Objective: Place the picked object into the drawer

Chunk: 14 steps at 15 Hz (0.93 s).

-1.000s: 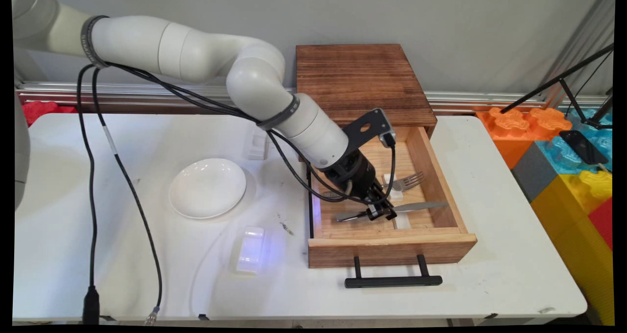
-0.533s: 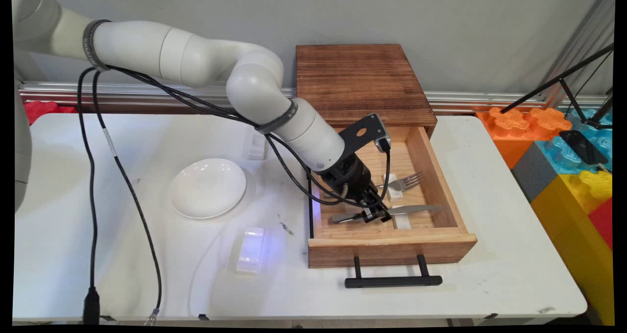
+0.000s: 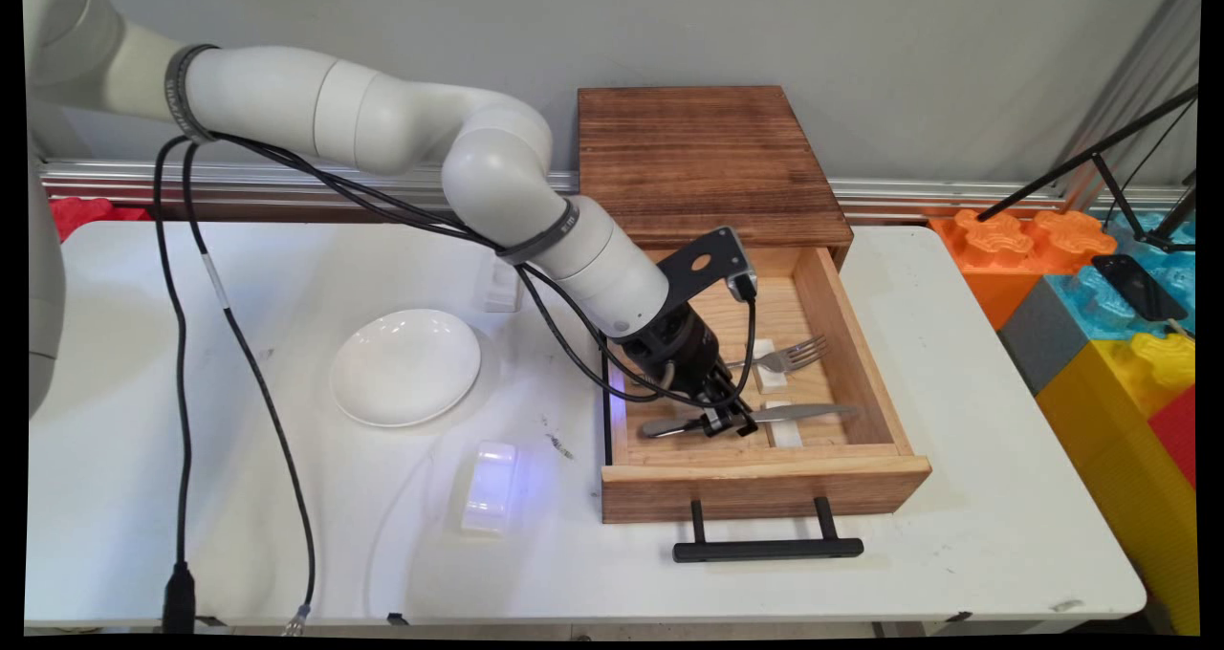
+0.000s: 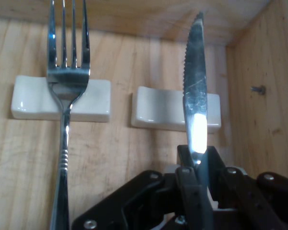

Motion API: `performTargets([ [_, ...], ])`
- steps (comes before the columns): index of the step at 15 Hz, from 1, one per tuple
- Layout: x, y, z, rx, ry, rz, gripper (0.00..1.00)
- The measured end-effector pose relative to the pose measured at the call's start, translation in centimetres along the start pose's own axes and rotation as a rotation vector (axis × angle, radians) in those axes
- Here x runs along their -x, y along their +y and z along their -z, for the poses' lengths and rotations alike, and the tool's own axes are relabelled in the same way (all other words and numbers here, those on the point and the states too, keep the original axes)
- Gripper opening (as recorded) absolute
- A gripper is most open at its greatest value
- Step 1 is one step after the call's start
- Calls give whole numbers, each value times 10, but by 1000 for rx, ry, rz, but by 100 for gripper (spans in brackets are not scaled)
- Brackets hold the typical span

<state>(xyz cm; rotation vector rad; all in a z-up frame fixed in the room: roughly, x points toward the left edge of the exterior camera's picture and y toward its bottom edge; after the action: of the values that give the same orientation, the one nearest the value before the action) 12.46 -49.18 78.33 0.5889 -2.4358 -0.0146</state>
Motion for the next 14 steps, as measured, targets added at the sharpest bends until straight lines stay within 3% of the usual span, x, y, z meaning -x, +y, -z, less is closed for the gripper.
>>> performTargets([
  [6, 1, -3, -3, 9, -2, 6, 0],
  [7, 1, -4, -3, 11, -1, 4, 100],
  [14, -4, -5, 2, 26, 0, 0, 100],
])
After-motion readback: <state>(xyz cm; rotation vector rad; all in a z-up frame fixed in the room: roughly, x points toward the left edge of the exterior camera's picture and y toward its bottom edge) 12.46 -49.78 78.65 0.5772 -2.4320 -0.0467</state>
